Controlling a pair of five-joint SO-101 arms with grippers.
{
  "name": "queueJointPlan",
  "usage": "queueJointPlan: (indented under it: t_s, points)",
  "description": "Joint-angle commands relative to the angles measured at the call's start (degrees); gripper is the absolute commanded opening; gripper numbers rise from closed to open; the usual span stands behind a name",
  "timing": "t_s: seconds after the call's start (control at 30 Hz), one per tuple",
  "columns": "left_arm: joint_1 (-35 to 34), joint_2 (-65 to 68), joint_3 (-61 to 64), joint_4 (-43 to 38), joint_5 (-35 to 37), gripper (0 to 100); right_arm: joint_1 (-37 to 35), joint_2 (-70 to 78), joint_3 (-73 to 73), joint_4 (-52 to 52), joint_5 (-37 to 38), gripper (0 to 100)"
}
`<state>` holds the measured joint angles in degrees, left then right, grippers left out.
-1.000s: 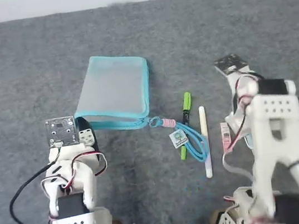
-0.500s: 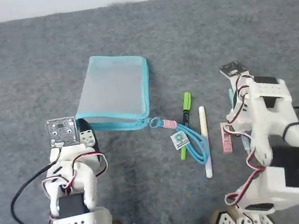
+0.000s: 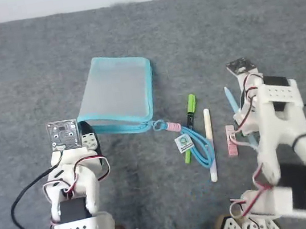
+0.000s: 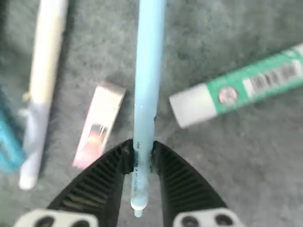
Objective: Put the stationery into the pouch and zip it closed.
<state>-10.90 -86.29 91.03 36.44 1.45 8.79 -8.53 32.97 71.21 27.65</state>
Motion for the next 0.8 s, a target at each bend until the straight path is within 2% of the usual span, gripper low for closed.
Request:
queueJointPlan:
  t_s: [0.0,0.07,0.1,0.17,0.23,0.33,0.43,0.5,0.77]
  points:
    - [-0.09,-1.14,-1.01,0.26,0.79,1,0.48,-10.68,-2.64,2.77,-5.71,12.9]
    - [-0.09,-1.14,-1.01,0.26,0.79,1,0.48,-13.58,-2.64,1.63,-10.20,16.3]
    - [-0.09,-1.14,-1.01,0.26,0.79,1,0.22,-14.11,-2.81,1.19,-12.48,14.8]
    - [-0.09,-1.14,-0.92,0.26,0.79,1,-0.04,-13.93,-4.13,1.27,-15.38,6.6]
    - [-0.09,-1.14,-0.75,0.26,0.79,1,-0.04,-13.05,-5.10,1.19,-15.12,0.1]
    - [-0.09,-1.14,-0.48,0.26,0.79,1,-0.04,-11.65,-5.10,1.54,-12.57,6.3]
    - [0.00,-1.14,-0.48,0.18,0.79,1,-0.04,-9.54,-5.27,2.77,-10.02,8.4]
    - [0.00,-1.14,-0.48,0.18,0.79,1,0.40,-7.60,-6.07,1.36,-10.99,10.3]
    - [0.00,-1.14,-0.48,0.18,0.79,1,2.86,8.84,-15.91,-2.07,-37.71,17.1]
